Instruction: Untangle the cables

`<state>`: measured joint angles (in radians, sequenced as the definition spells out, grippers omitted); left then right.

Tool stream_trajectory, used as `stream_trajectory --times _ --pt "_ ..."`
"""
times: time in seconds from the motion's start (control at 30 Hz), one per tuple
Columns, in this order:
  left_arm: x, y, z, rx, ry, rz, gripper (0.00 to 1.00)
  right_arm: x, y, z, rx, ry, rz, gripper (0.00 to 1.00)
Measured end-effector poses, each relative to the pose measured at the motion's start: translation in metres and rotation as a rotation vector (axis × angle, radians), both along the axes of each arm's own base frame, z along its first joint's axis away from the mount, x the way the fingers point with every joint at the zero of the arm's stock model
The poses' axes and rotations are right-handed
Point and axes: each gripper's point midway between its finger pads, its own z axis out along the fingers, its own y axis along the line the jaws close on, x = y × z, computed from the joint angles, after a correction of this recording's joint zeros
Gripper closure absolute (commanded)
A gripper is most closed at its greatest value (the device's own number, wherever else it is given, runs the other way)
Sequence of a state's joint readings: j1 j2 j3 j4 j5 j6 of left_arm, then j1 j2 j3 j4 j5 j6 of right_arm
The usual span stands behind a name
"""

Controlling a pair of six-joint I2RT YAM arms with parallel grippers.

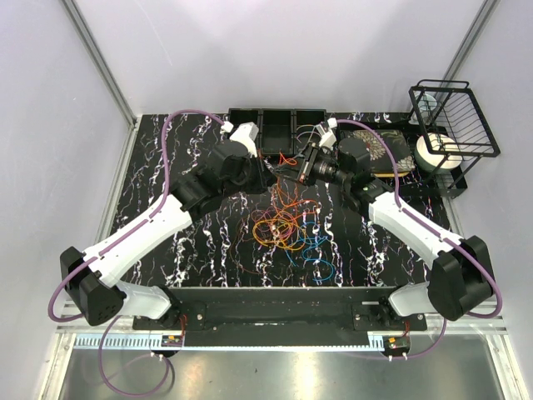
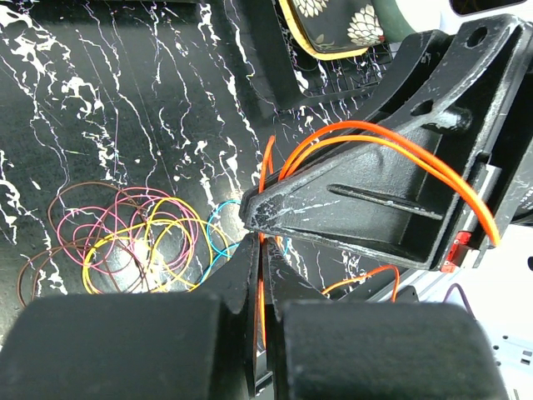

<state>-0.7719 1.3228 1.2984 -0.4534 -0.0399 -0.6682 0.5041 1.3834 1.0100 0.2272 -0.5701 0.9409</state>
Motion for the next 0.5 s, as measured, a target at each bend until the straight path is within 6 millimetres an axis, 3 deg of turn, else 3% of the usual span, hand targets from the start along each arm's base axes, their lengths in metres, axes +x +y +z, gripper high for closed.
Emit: stream_trajectory --times 0.5 --pt "0.0004 0.0008 -0.0005 0.01 -0.008 -0.004 1.0 -0.0001 0.0013 -0.0042 0.007 0.018 0.005 0.71"
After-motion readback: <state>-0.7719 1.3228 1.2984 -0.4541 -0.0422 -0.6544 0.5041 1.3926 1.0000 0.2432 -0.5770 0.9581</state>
